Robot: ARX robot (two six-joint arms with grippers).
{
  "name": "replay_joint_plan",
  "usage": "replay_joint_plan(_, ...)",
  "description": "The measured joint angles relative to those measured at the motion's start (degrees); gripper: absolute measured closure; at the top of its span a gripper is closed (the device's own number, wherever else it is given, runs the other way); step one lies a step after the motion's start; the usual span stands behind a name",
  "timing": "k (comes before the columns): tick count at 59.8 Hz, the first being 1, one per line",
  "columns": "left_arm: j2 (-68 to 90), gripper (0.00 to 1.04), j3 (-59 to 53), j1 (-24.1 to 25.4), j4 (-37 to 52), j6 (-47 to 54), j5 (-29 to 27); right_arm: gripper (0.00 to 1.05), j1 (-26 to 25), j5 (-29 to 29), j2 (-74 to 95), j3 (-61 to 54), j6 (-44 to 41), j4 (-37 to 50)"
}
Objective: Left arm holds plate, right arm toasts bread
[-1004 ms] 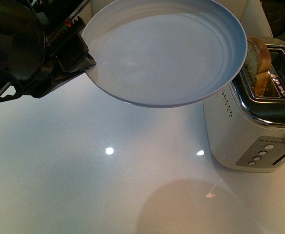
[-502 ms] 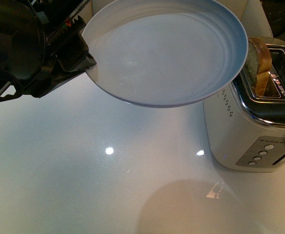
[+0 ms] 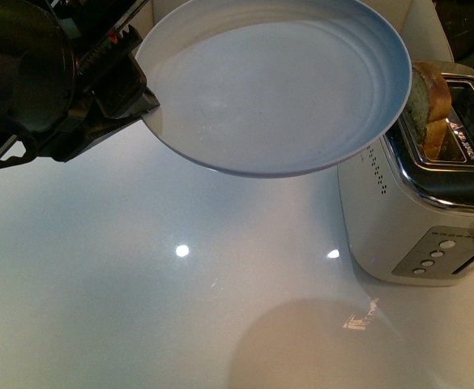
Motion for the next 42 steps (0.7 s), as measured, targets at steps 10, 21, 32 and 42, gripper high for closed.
replay_joint_plan(10,0.0,1.02,0.0,-0.3,-0.5,1.5,-3.8,0.09,0.0,0.0,0.0,0.0,0.0,0.0)
replay_joint_plan(21,0.0,1.02,0.0,0.6,-0.3,2.5,-2.8,0.09,0.0,0.0,0.0,0.0,0.0,0.0)
replay_joint_plan(32,1.1,1.02,2.0,6.0,0.3,4.0,1.9,0.09,0.0,0.0,0.0,0.0,0.0,0.0)
replay_joint_plan(42,4.5,1.02,3.2,16.3,0.3,9.8,7.6,0.09,0.0,0.0,0.0,0.0,0.0,0.0)
